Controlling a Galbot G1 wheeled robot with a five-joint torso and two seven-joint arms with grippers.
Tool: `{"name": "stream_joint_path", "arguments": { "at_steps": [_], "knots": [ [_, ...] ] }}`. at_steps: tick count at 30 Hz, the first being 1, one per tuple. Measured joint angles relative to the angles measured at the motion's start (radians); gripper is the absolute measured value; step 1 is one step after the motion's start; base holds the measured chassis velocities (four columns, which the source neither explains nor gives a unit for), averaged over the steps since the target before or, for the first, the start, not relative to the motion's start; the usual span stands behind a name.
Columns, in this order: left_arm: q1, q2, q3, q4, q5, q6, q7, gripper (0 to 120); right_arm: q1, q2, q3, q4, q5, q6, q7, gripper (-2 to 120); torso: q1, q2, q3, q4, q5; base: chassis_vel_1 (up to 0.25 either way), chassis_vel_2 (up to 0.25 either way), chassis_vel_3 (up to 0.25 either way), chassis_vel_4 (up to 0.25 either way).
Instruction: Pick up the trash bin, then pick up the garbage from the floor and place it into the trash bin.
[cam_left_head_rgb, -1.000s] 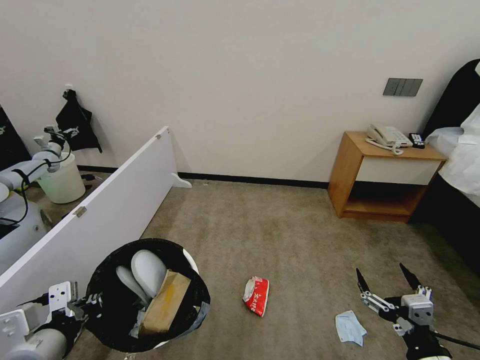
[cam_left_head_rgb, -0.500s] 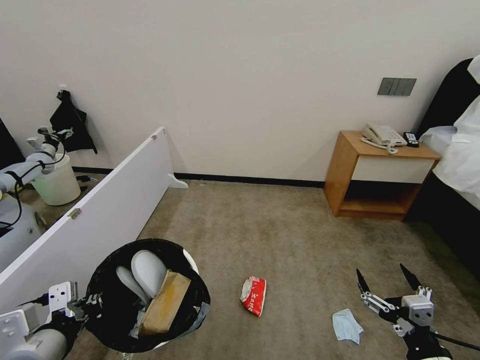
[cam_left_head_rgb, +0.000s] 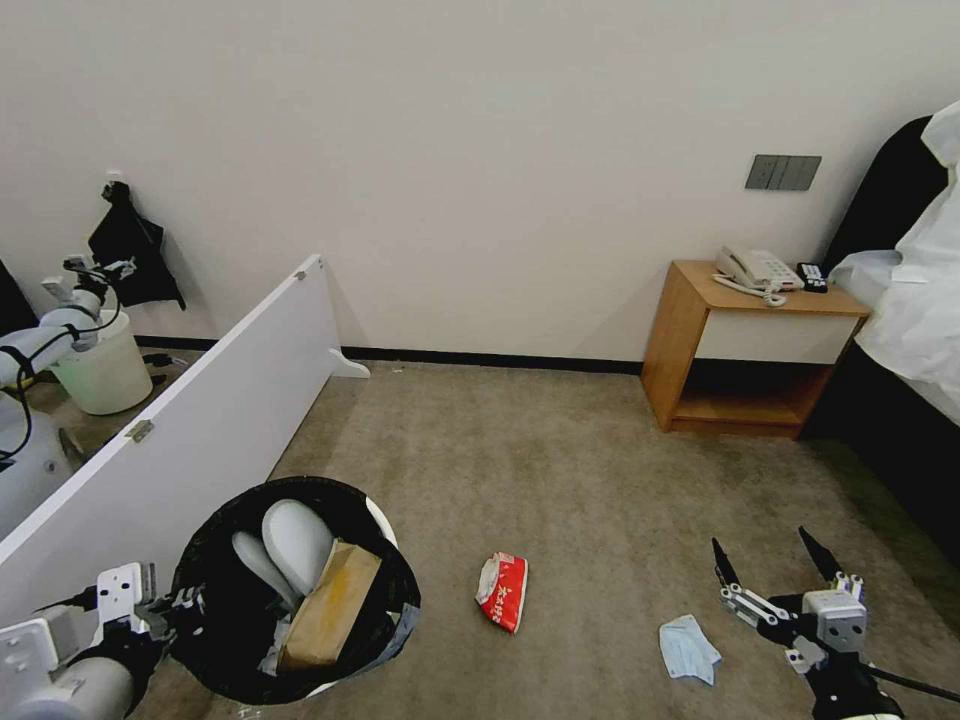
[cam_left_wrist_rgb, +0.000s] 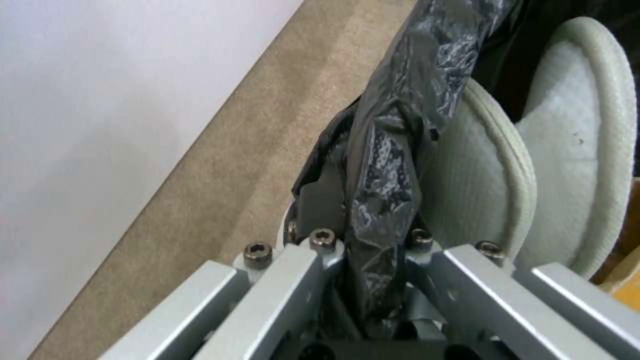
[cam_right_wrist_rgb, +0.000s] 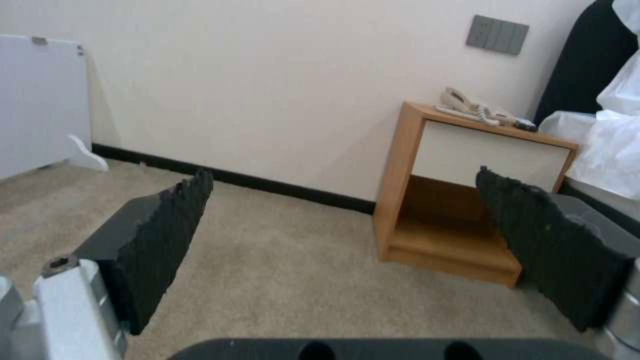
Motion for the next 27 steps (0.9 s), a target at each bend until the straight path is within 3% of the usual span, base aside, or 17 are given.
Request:
{"name": "stream_joint_path", "arguments": {
  "at_steps": [27],
  "knots": [
    [-0.004,0.002,0.001,0.0,0.001,0.002,0.0,3,-0.002,0.0,0.0,-0.001,0.001,0.0,0.001,100,0.0,0.0,0.0,0.0,0.0,0.0,0.0,0.0,0.0]
  ]
}}
